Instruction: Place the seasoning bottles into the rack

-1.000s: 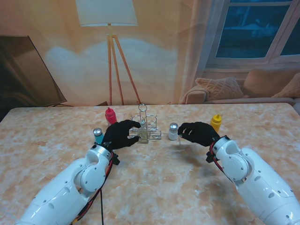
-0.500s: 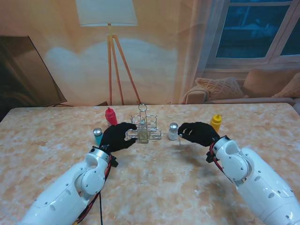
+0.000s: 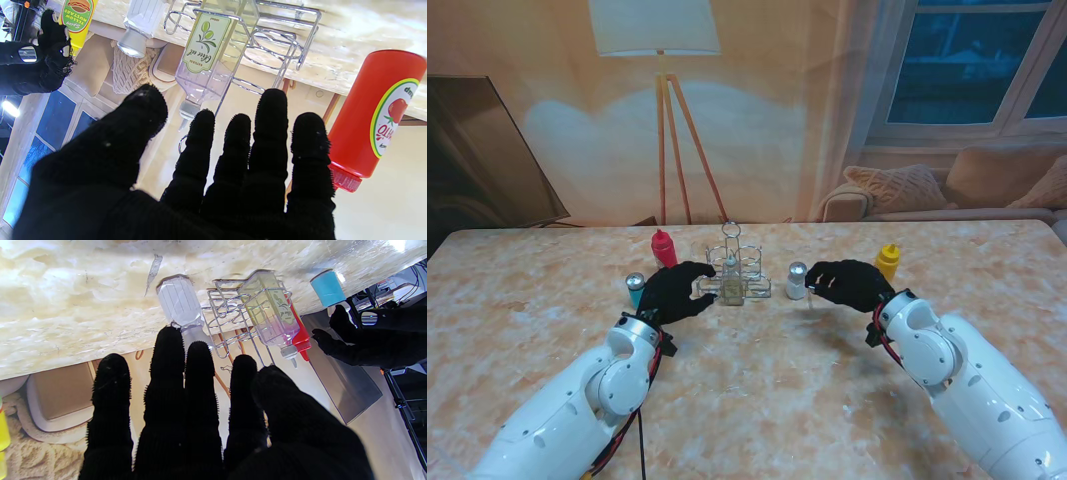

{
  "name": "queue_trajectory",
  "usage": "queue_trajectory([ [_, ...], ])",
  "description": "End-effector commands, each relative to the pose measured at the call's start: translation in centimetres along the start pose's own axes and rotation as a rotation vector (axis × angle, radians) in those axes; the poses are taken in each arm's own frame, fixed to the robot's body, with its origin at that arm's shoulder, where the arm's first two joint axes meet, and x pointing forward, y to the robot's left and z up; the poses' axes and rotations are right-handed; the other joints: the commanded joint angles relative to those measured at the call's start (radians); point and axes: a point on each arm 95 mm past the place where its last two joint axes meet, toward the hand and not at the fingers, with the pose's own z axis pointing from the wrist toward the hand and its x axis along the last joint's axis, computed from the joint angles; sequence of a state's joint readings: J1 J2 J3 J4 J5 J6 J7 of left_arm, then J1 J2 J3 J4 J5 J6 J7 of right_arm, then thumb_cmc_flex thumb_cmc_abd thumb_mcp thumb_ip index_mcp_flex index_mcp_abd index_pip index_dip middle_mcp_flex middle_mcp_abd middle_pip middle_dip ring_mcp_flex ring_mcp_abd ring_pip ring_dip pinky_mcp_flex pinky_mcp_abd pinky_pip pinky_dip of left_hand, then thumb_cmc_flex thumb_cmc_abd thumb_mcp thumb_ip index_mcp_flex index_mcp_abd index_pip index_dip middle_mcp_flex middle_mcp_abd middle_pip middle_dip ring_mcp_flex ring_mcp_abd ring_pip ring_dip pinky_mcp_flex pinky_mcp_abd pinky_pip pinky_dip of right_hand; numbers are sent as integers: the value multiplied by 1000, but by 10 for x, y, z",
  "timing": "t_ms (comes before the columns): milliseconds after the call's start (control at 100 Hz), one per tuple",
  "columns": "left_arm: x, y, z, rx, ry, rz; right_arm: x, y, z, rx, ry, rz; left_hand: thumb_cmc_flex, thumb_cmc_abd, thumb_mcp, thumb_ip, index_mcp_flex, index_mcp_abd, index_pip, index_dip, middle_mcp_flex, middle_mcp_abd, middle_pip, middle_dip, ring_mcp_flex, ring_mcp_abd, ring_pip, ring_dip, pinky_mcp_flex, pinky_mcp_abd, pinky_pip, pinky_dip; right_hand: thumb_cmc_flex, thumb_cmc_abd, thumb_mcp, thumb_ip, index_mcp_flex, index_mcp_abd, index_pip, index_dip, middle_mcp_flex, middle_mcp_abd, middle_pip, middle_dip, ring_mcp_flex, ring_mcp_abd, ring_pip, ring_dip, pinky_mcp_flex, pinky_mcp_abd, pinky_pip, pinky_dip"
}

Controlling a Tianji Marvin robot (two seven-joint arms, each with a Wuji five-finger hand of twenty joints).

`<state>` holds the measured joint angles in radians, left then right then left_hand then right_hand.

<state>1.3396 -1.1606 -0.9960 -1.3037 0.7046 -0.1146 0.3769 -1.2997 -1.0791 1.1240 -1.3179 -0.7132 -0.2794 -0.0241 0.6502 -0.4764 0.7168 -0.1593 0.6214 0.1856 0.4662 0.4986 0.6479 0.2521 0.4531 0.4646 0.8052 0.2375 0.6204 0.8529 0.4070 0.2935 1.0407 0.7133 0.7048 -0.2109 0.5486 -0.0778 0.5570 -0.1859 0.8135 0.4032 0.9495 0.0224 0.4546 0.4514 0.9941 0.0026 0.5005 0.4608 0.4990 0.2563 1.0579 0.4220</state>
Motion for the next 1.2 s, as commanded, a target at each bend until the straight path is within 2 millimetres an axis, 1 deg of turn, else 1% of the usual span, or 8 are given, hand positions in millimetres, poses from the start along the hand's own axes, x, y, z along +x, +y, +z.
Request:
queue_trajectory([
  [0, 2, 2, 2, -20, 5, -7, 4, -1, 5, 16, 21, -7, 18, 19, -19, 33, 26, -13, 17, 11, 3, 8, -7, 6, -19, 2, 1, 7, -16, 7, -7, 26, 13, -35, -10, -19, -9, -15, 7, -2, -40, -9, -11, 15, -17, -11, -20, 11, -13, 8, 4, 13],
  [360, -2, -2, 4, -4, 2, 8, 2, 26, 34, 50, 52, -115, 16, -1, 7, 32, 27, -10, 19, 12, 2, 9, -7, 6, -20, 1, 1, 7, -15, 5, -8, 25, -38, -141, 65, -40, -16, 19, -59, 49, -132, -15, -26, 16, -97, -21, -108, -19, -37, -23, -30, -10],
  [400, -2, -2, 4, -4, 3, 9, 1, 29, 37, 52, 56, -134, 16, -2, 9, 32, 29, -11, 20, 12, 2, 8, -6, 6, -20, 0, 1, 8, -15, 5, -8, 25, -21, -170, 93, -55, -10, 30, -64, 54, -132, -18, -22, 12, -91, -29, -114, -25, -15, -79, -49, -34],
  [480, -3, -3, 5, -3, 4, 10, 0, 32, 43, 53, 63, -173, 15, -4, 11, 31, 29, -11, 21, 13, 2, 8, -7, 6, -20, -1, 1, 7, -15, 3, -8, 25, -80, -206, 192, -75, 11, 69, -163, 88, -161, -14, -23, -30, -104, -38, -158, -73, 2, -137, -84, -152],
  [540, -3, -3, 5, -2, 3, 9, -2, 33, 48, 52, 69, -198, 17, -7, 14, 31, 29, -11, 22, 13, 1, 9, -7, 6, -20, 0, 1, 7, -14, 4, -8, 25, -158, -244, 289, -31, 20, 100, -243, 131, -187, -7, -34, -61, -125, -37, -199, -111, 1, -165, -106, -213],
  [670, -4, -3, 5, -1, 2, 11, -5, 31, 56, 65, 82, -232, 16, -10, 19, 30, 29, -12, 23, 14, 1, 7, -7, 6, -19, -2, 1, 7, -14, 3, -8, 24, -259, -389, 433, -62, -45, 140, -322, 128, -269, 12, -62, -115, -190, -23, -269, -186, -17, -191, -188, -277],
  [890, -4, -3, 5, -2, 4, 13, -9, 22, 70, 109, 99, -254, 15, -14, 26, 29, 27, -13, 24, 13, 0, 7, -7, 6, -19, -3, 1, 7, -14, 2, -9, 23, -360, -519, 548, -95, -99, 156, -354, 104, -339, 32, -73, -154, -252, 4, -287, -232, -41, -180, -247, -318],
  [1190, -4, -3, 6, -5, 2, 19, -4, 17, 83, 135, 113, -260, 17, -18, 32, 28, 22, -14, 20, 11, -3, 8, -8, 5, -21, -5, 1, 7, -13, 1, -8, 23, -400, -532, 568, -106, -131, 126, -344, 102, -371, 55, -56, -138, -262, 27, -253, -209, -65, -132, -190, -289],
])
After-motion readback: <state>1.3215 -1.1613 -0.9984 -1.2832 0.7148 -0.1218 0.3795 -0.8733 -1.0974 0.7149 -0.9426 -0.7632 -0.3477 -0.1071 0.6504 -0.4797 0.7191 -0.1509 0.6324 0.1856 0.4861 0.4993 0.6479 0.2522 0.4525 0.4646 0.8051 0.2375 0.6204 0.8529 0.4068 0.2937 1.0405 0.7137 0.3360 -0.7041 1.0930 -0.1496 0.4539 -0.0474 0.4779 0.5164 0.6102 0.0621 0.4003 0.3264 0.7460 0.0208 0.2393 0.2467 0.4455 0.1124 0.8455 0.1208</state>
